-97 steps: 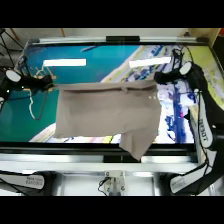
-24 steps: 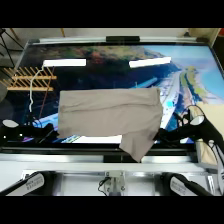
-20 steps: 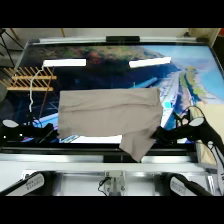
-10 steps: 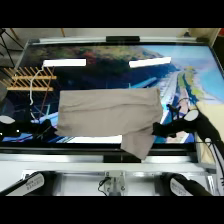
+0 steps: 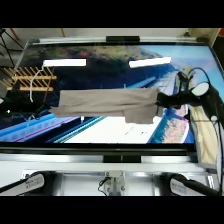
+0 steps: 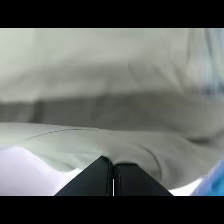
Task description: Fold the shirts.
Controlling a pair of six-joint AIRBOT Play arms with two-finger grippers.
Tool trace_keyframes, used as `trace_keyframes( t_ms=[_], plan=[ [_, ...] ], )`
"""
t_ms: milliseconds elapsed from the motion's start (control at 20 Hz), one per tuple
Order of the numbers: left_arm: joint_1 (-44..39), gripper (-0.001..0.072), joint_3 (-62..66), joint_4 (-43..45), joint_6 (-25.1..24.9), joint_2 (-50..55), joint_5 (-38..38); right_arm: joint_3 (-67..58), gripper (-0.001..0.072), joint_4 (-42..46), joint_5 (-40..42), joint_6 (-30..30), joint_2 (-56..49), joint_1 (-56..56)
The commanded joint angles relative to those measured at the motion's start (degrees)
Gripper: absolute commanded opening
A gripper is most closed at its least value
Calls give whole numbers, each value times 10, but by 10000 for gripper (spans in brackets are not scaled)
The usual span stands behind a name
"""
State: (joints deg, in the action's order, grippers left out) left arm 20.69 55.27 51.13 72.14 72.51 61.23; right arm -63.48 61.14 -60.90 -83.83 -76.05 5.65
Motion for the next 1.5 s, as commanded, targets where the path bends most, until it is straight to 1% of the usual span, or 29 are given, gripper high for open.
trace_keyframes(
  t_ms=[0,100,200,300,350,400,450,500,550,600,750,800,1000,1150,1250,1400,1450],
  plan=[
    [-6,30,83,-18,40,64,-34,-109,65,-3,55,-17,-86,-2],
    [-15,30,127,-47,42,115,-34,-162,65,-9,72,-18,-139,-4],
    [-32,31,164,-62,42,163,-38,-198,65,-9,90,-35,-186,-5],
    [-52,32,186,-62,42,204,-43,-212,66,-19,99,-38,-226,-5],
    [-61,33,192,-62,42,223,-44,-212,81,-23,99,-38,-241,-5],
    [-69,64,193,-62,42,239,-44,-212,180,-23,95,-38,-252,-5],
    [-73,209,193,-62,42,248,-42,-212,416,-23,90,-27,-257,-5],
    [-75,454,193,-62,42,251,-39,-212,600,-22,82,3,-258,-3],
    [-74,571,194,-62,42,250,-33,-216,634,-18,60,37,-254,2],
    [-70,573,201,-62,37,247,-19,-219,673,1,35,59,-249,6],
    [-65,573,230,-62,36,236,27,-218,673,85,-55,85,-243,10],
    [-65,573,239,-62,36,231,40,-219,673,101,-69,85,-245,10],
    [-73,573,247,-62,36,201,60,-219,673,99,-54,84,-254,10],
    [-82,573,247,-62,36,183,70,-219,673,101,-51,69,-272,11],
    [-90,572,247,-63,36,174,70,-219,673,74,-51,65,-287,10],
    [-107,573,247,-66,36,170,70,-219,671,10,-58,63,-305,10],
    [-114,573,247,-67,36,170,70,-219,655,-6,-67,64,-309,10]
  ],
)
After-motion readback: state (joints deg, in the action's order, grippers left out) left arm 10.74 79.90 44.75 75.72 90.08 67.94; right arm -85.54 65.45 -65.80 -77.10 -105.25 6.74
